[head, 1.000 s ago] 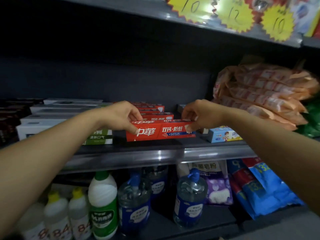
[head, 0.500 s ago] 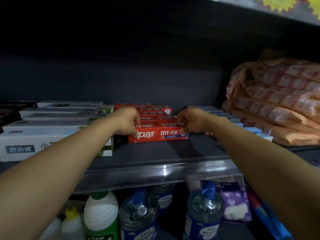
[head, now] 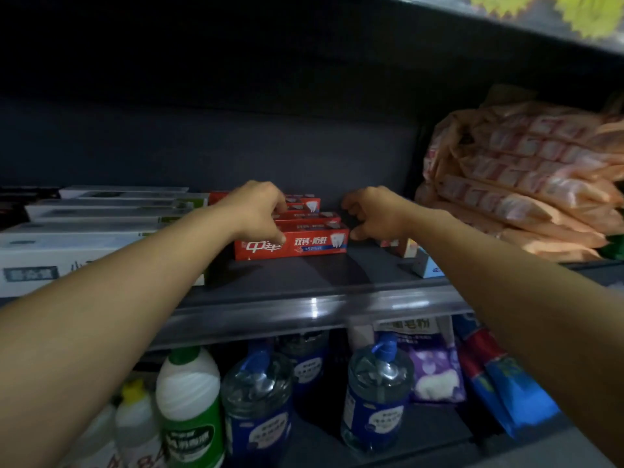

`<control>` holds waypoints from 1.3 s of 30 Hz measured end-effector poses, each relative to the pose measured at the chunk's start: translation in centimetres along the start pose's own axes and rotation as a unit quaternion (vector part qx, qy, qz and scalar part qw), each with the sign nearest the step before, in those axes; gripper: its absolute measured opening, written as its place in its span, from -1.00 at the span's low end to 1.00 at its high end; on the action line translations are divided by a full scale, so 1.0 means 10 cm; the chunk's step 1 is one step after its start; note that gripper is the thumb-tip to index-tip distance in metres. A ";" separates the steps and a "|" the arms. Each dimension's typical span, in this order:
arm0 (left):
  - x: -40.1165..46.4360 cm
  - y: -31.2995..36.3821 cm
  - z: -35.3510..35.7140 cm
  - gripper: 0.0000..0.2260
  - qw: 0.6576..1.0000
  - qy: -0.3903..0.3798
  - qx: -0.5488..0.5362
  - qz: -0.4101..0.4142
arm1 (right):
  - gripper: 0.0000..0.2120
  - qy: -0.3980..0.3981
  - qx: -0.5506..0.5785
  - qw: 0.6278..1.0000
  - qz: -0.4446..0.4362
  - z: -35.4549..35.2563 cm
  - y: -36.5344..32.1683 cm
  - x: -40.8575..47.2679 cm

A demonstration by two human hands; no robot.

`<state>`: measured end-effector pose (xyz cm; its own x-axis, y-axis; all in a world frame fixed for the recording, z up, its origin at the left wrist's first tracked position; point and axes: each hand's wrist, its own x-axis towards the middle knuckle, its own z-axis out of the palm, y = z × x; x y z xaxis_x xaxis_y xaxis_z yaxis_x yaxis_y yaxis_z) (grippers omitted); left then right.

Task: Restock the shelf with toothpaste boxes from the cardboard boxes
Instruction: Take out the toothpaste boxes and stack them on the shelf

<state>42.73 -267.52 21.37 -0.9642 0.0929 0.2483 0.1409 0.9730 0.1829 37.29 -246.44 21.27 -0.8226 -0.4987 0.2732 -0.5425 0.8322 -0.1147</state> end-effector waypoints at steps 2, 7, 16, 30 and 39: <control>-0.10 0.19 -0.01 -0.47 0.999 0.004 -0.013 0.031 | -0.51 0.009 0.002 1.000 -0.006 -0.07 -0.03 -0.17; -0.40 0.70 0.15 -0.57 0.993 -0.008 -0.049 0.108 | -0.56 0.003 -0.023 1.000 -0.017 -0.14 0.03 -0.74; -1.09 1.42 1.09 -0.66 0.965 -0.144 -0.118 0.186 | -0.66 -0.053 -0.020 0.998 0.012 0.18 0.36 -2.19; -1.80 2.47 3.24 -0.75 0.907 -0.325 -0.109 0.244 | -0.59 -0.235 0.006 0.961 0.146 1.60 1.24 -3.92; -1.82 2.57 3.74 -0.69 0.901 -0.361 -0.140 0.194 | -0.28 -0.355 -0.055 0.900 0.248 2.21 1.57 -4.50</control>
<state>55.53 -236.28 -14.06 -0.7102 0.6269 -0.3203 0.4533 0.7553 0.4732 62.00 -216.30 -13.91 -0.8820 -0.0553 -0.4680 -0.0901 0.9946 0.0522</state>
